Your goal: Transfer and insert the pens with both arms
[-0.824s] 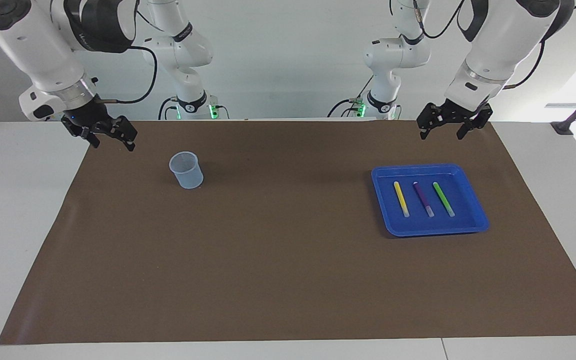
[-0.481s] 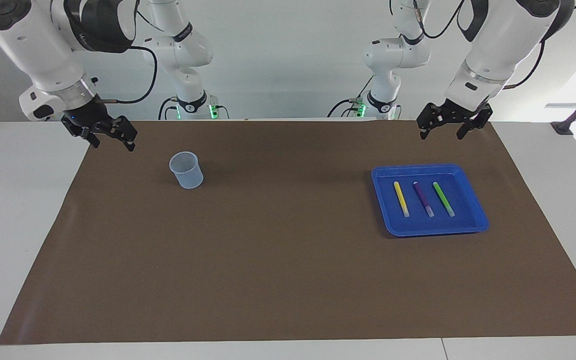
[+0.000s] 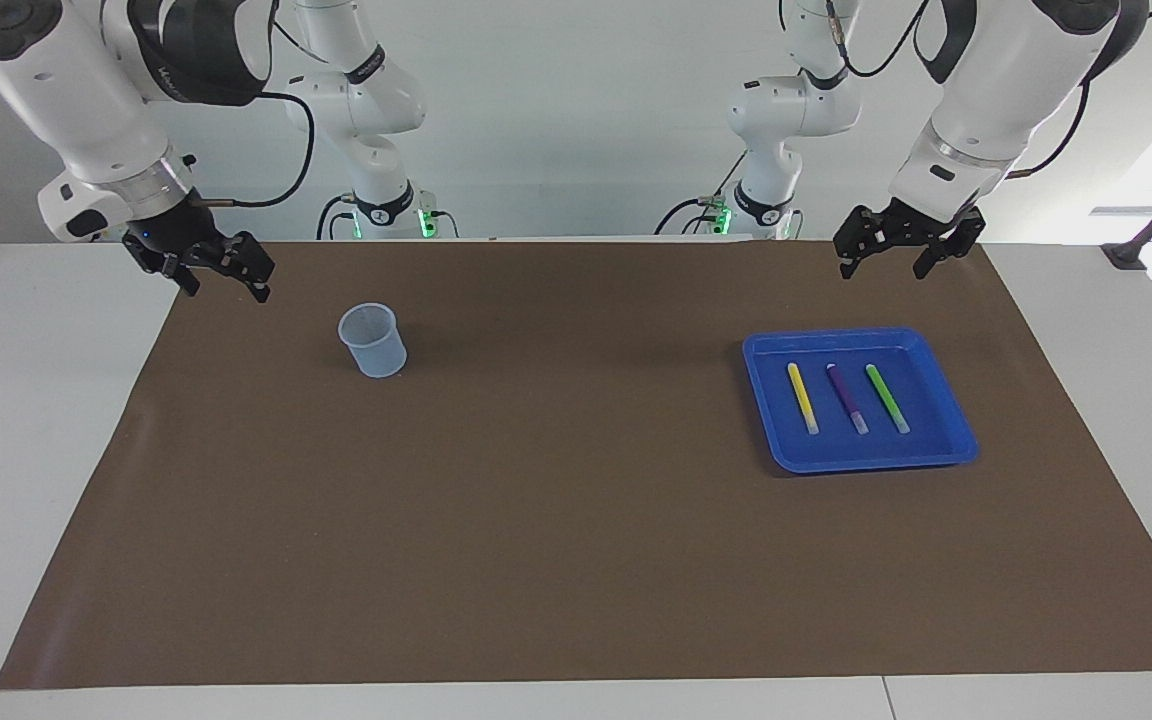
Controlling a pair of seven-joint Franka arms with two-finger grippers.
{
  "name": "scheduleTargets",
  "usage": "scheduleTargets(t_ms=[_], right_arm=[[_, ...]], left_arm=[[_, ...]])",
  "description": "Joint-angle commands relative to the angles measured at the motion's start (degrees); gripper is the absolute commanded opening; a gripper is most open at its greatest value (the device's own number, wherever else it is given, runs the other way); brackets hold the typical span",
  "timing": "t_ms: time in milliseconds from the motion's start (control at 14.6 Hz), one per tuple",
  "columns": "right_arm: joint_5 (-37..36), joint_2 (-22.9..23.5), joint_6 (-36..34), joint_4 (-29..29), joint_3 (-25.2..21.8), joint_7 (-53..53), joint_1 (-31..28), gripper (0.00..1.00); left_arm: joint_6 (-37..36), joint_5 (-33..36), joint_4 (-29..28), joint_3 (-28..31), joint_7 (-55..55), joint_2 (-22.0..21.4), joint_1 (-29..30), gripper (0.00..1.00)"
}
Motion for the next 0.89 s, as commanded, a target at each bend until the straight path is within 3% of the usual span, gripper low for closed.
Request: scheduleTargets(t_ms=[0, 206, 549, 824], right_arm=[[1.1, -0.7, -1.1, -0.2, -0.2, -1.3, -0.1, 1.00], [1.1, -0.7, -1.1, -0.2, -0.2, -1.3, -0.1, 1.00], [1.1, -0.7, -1.1, -0.2, -0.2, -1.3, -0.1, 1.00], [1.1, -0.7, -1.1, -0.2, -0.2, -1.3, -0.1, 1.00]], left_arm=[[0.2, -0.2, -2.1, 0.0, 0.3, -1.9, 0.6, 1.00], [1.7, -0.2, -6.9, 0.3, 0.2, -4.3, 0.7, 1.00], [14.5, -0.2, -21.4, 0.4, 1.2, -9.7, 5.6, 1.00], [22.1, -0.2, -27.2, 0.3, 9.5, -6.7, 10.6, 1.00]])
